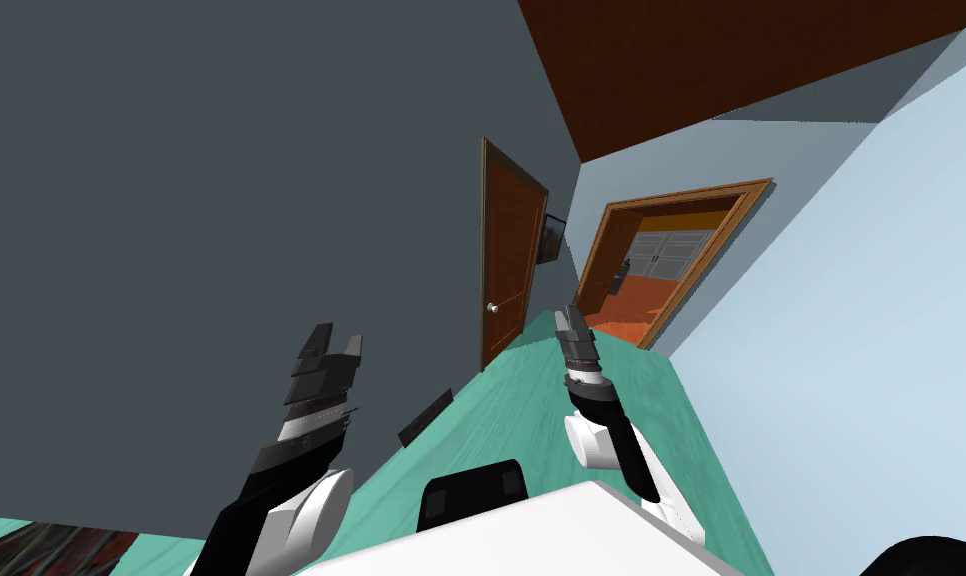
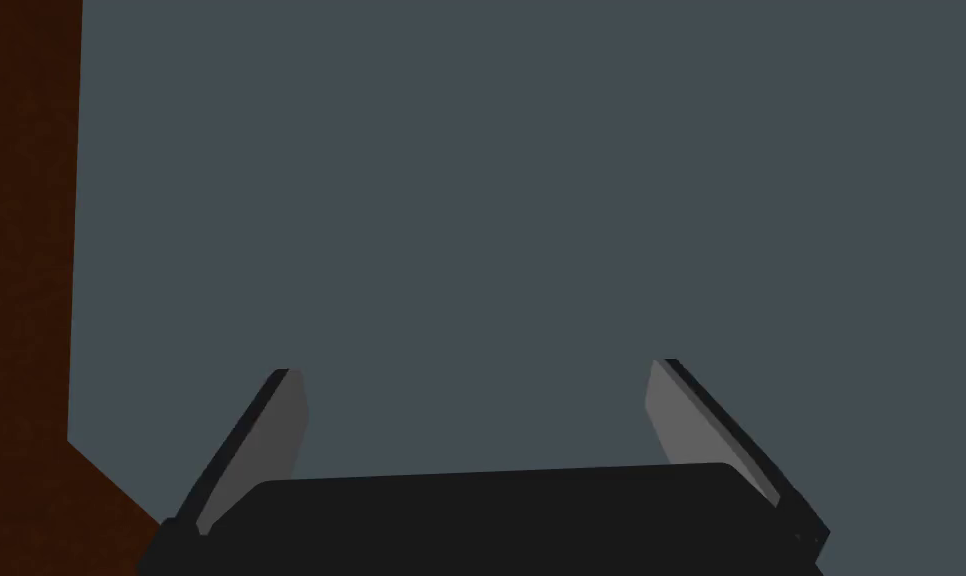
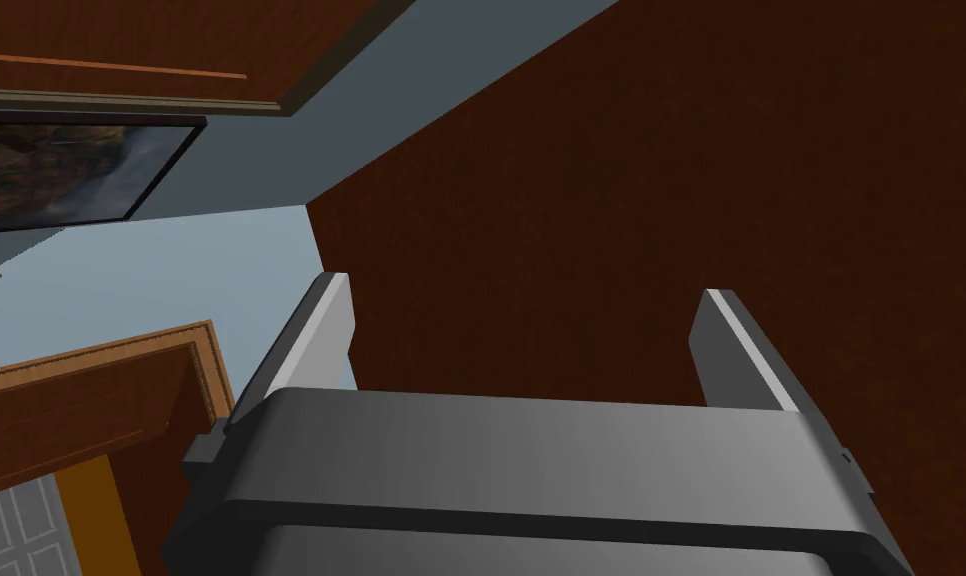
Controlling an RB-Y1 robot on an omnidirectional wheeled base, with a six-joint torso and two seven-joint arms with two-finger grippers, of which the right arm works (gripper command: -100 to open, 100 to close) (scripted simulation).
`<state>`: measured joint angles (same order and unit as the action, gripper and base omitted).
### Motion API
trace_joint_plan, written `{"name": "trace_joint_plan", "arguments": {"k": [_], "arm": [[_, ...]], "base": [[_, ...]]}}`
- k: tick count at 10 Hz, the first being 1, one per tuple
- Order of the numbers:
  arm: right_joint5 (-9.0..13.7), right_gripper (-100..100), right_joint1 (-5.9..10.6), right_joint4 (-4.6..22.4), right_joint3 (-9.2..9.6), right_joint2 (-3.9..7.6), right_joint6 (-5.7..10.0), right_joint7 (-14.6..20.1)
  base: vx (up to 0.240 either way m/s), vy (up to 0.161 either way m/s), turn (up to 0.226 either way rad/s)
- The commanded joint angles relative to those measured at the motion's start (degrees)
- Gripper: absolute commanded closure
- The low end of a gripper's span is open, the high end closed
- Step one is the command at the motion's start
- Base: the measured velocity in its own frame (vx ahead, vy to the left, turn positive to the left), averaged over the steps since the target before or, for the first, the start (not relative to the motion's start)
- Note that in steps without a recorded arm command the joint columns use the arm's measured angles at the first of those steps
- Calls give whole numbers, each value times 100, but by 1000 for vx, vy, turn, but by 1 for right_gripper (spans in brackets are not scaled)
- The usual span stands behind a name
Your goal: Pull the door open
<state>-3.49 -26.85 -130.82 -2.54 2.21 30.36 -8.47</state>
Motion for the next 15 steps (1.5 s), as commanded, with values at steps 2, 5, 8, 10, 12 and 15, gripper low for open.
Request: {"name": "trace_joint_plan", "arguments": {"k": [2, 5, 8, 10, 12, 15], "arm": [[-62, -100, 67, 255, 4, 70, 75, -165], [-164, -100, 180, 679, 12, 177, 197, -438], [-245, -100, 270, 1012, 19, 255, 293, -652], [-306, -100, 339, 1267, 24, 312, 365, -815], [-371, -100, 413, 1540, 30, 370, 444, -991], [-478, -100, 534, 1984, 40, 461, 570, -1274]], "base": [[32, -100, 58], [42, -36, 47], [43, -71, 45], [42, -69, 57], [43, -62, 55], [43, -68, 55]]}}
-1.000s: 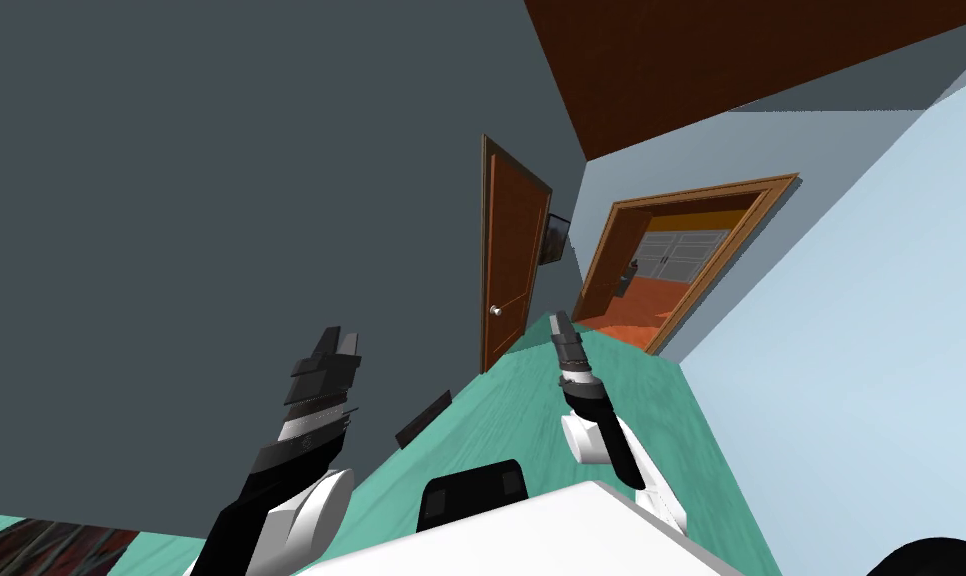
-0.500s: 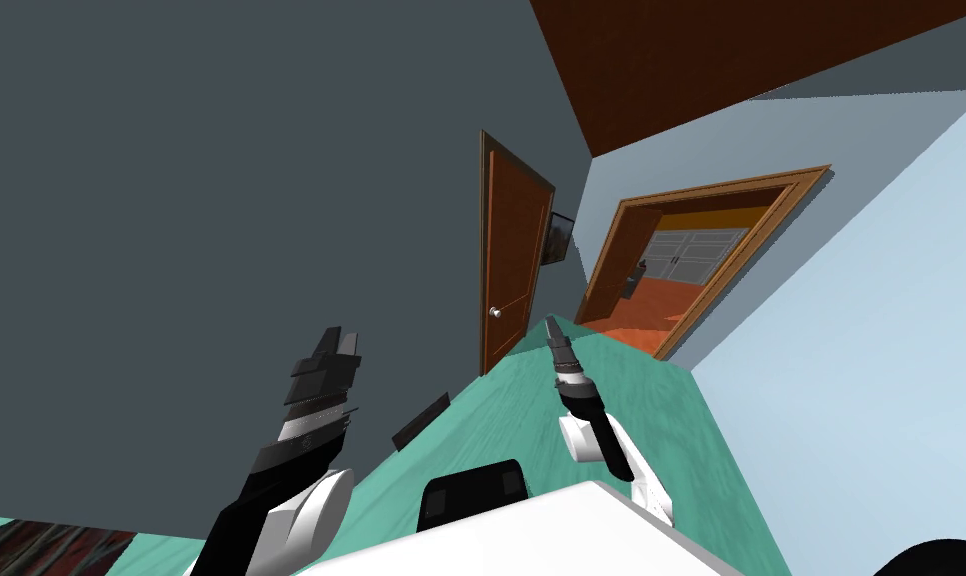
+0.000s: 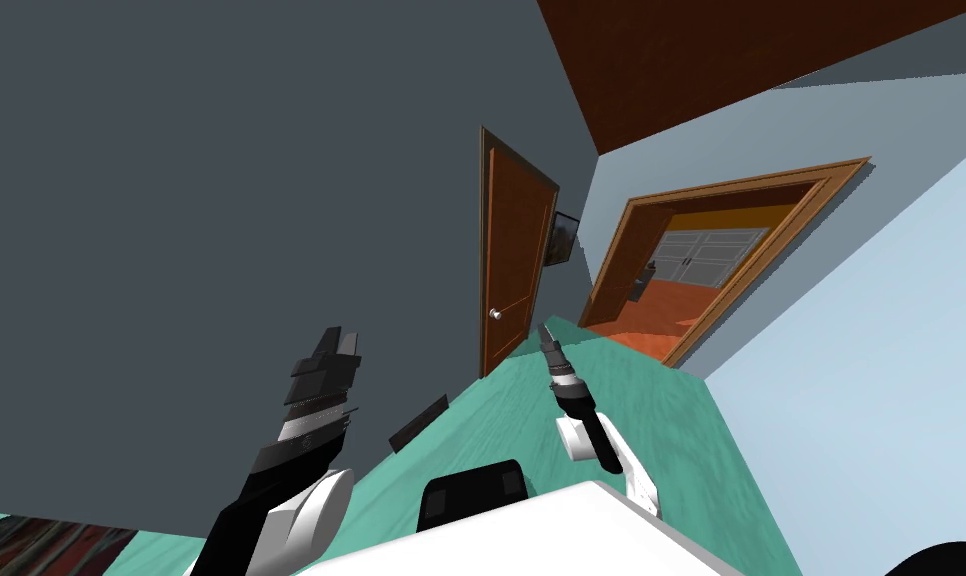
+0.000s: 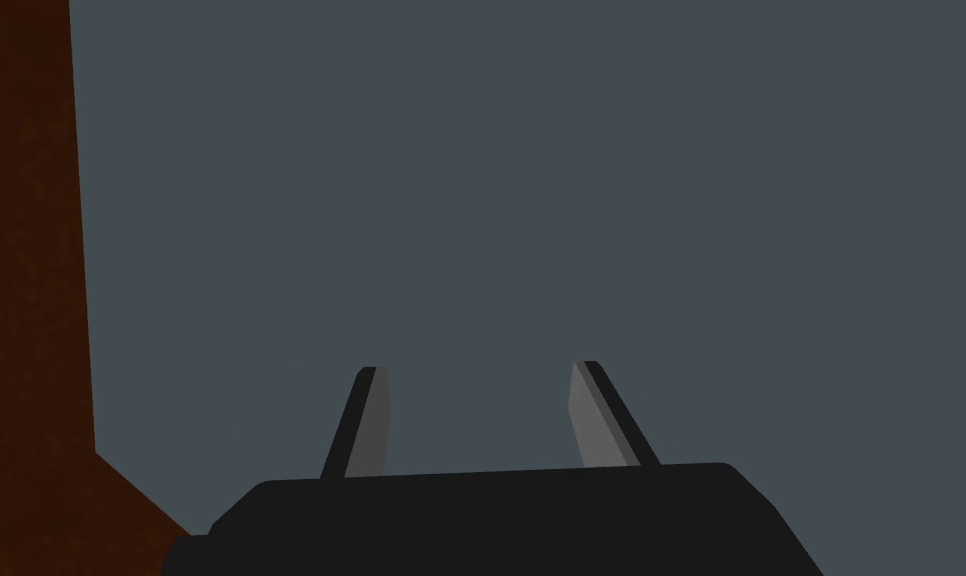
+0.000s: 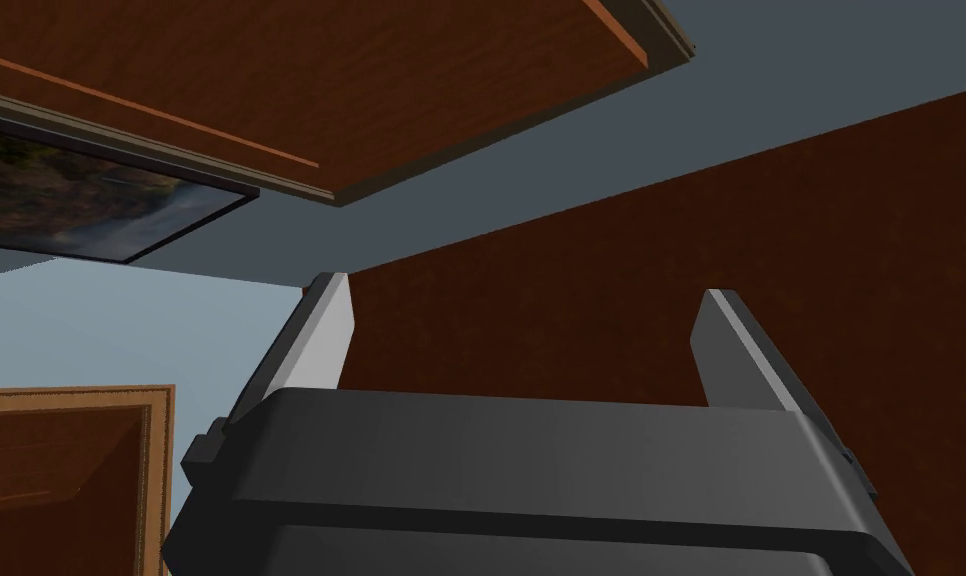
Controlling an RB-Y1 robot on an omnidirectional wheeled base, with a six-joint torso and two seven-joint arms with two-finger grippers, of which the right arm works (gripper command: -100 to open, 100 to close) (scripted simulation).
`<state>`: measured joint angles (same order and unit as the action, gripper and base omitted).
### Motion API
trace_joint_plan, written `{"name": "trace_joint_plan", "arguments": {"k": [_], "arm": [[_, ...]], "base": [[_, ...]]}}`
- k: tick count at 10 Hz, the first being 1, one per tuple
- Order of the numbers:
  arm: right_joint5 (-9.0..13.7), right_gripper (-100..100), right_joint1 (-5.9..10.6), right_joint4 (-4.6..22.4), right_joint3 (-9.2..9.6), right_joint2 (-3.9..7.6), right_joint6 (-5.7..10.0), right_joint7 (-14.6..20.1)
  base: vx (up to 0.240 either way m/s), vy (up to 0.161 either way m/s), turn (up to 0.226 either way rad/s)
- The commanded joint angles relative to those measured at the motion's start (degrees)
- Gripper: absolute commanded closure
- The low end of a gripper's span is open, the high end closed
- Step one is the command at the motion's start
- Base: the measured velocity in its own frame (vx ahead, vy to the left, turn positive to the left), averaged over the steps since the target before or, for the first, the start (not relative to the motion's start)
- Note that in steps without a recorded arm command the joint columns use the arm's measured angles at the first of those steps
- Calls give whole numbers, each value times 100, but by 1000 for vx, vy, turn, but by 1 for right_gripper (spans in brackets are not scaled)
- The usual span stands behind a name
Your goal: Pull the door open
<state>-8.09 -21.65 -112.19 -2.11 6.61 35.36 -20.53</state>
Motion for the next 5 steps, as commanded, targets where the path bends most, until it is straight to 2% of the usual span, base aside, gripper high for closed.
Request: {"name": "trace_joint_plan", "arguments": {"k": [1, 5], "arm": [[-57, -100, 57, 281, 1, 51, 115, -169], [-215, -100, 238, 941, 17, 174, 302, -587]], "base": [[53, -66, 60], [49, -79, 65]]}}
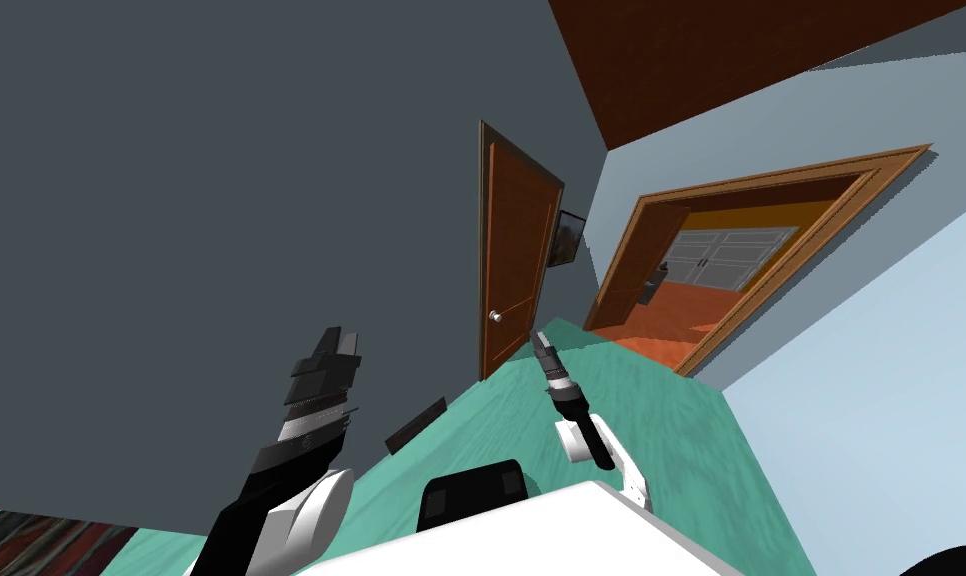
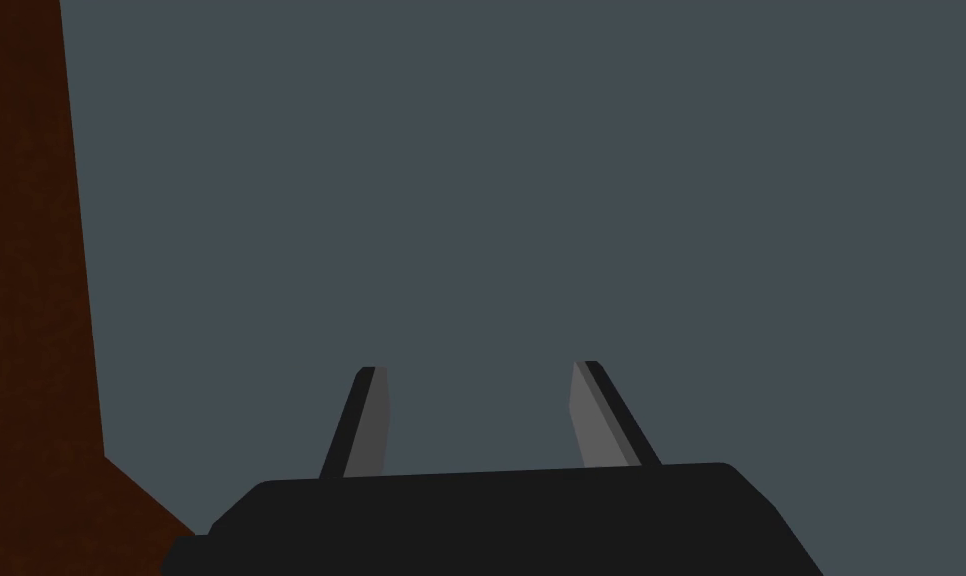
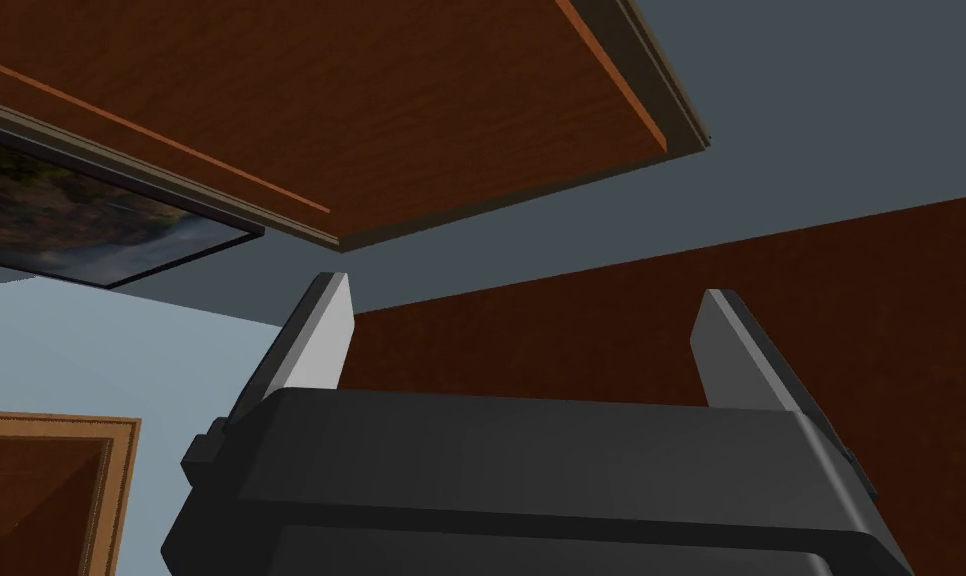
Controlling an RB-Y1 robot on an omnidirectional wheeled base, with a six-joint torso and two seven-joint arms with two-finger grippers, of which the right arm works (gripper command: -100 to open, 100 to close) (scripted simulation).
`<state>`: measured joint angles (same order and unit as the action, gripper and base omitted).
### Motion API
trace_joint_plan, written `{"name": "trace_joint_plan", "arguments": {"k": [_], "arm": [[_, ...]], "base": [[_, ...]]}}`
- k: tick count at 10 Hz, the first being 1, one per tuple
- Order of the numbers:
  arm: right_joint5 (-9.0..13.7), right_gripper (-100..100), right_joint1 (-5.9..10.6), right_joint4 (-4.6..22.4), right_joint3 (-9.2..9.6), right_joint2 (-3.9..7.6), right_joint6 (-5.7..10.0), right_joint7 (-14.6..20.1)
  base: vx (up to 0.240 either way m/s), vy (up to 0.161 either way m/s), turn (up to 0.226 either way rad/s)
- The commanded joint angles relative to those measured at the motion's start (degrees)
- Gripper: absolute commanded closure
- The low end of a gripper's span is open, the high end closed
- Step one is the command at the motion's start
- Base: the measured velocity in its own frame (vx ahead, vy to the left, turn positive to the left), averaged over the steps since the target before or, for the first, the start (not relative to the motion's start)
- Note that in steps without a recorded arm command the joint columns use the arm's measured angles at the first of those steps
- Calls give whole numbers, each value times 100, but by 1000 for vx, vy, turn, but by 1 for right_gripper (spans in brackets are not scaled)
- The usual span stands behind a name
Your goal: Pull the door open
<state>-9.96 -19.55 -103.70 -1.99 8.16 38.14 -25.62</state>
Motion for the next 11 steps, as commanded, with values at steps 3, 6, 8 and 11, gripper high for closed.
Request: {"name": "trace_joint_plan", "arguments": {"k": [3, 6, 8, 11], "arm": [[-111, -100, 124, 442, 14, 80, 121, -299], [-238, -100, 270, 972, 28, 168, 271, -633], [-324, -100, 370, 1294, 38, 224, 371, -860], [-409, -100, 471, 1676, 49, 276, 472, -1086]], "base": [[50, -73, 53], [44, -57, 58], [58, -79, 64], [36, -45, 45]]}}
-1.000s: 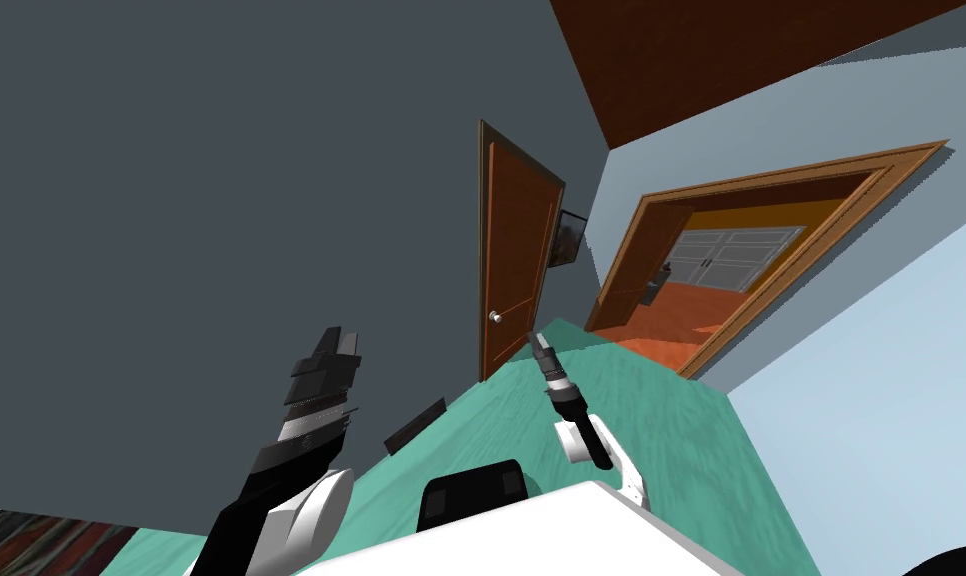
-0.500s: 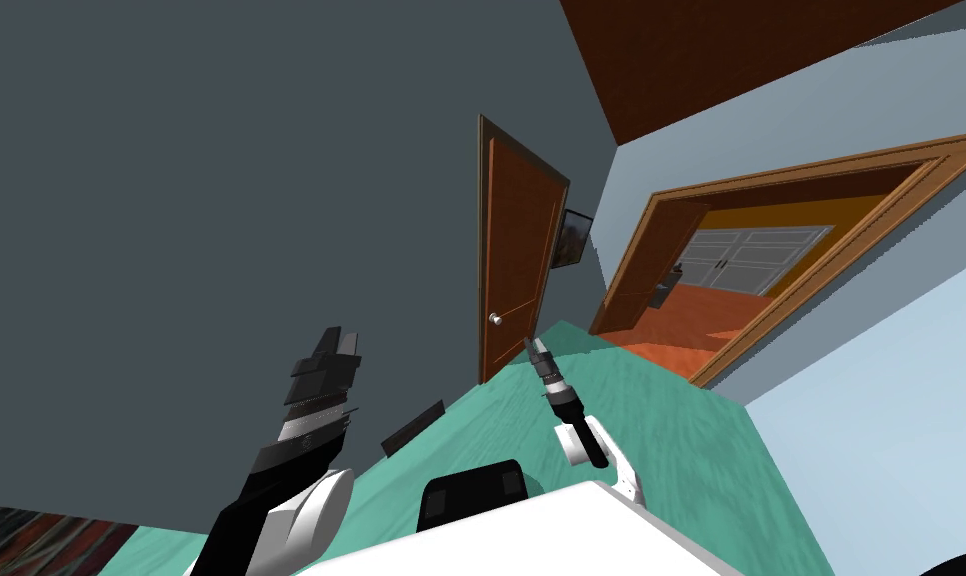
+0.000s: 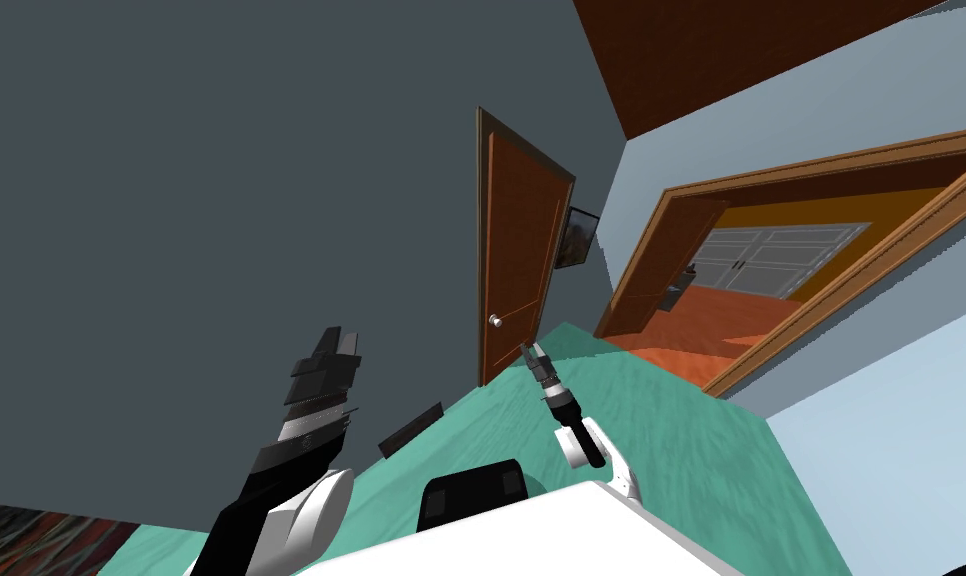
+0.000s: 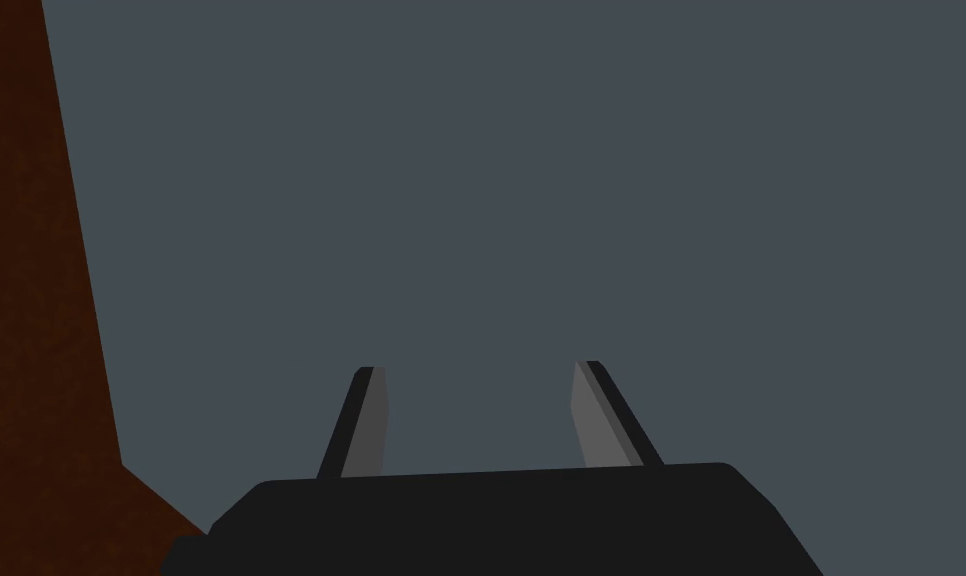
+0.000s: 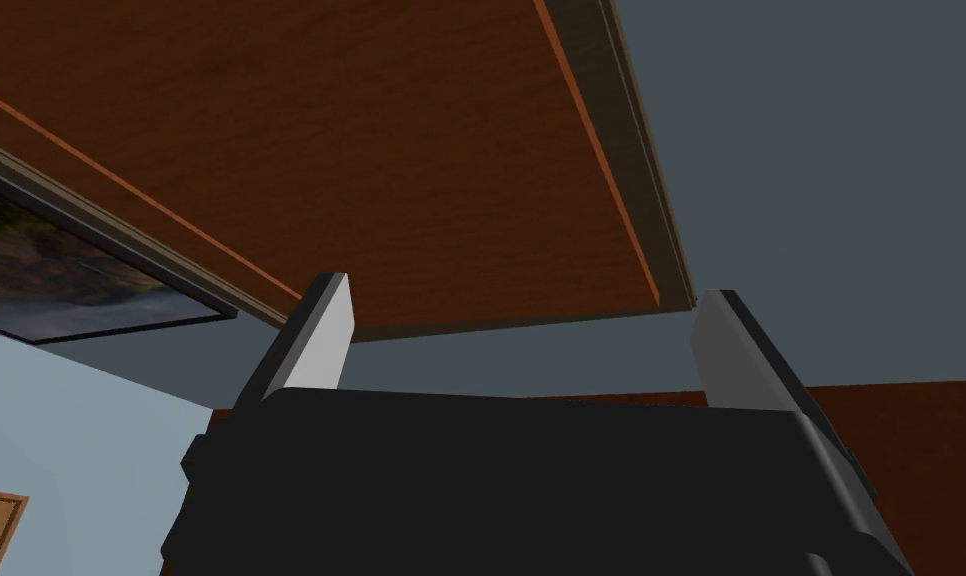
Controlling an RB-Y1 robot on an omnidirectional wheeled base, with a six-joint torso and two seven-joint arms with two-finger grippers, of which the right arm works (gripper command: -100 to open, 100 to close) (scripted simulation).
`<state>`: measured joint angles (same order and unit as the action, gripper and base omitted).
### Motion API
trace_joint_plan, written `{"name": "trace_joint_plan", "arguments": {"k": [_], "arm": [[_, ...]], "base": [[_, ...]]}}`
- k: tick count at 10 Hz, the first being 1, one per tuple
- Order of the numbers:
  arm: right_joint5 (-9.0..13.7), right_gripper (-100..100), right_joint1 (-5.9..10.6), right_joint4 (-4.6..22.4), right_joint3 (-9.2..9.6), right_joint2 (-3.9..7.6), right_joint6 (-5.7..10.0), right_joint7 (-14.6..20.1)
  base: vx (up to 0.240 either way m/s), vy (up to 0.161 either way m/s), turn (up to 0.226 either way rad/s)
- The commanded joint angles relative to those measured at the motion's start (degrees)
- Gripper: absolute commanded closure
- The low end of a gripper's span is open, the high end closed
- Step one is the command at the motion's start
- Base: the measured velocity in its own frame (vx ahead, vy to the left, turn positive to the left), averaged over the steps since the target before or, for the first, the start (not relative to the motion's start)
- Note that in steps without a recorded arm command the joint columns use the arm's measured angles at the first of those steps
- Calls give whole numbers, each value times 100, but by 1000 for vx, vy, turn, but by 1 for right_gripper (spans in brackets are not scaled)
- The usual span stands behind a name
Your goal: Pull the door open
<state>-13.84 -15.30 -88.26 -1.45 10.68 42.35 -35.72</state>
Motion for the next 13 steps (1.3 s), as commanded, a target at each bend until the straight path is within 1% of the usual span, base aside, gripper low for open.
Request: {"name": "trace_joint_plan", "arguments": {"k": [1, 2, 5, 6, 8, 9, 13], "arm": [[-64, -100, 96, 286, 0, 48, 101, -189], [-64, -100, 96, 328, 0, 48, 101, -189], [-191, -100, 247, 828, 16, 116, 249, -524], [-191, -100, 247, 864, 16, 116, 249, -524], [-274, -100, 346, 1214, 27, 154, 345, -742], [-274, -100, 346, 1214, 27, 154, 345, -742], [-433, -100, 536, 1885, 49, 215, 530, -1160]], "base": [[68, -64, 69], [51, -49, 22], [46, -64, 56], [44, -48, 23], [52, -47, 50], [44, -39, 23], [58, -51, 53]]}}
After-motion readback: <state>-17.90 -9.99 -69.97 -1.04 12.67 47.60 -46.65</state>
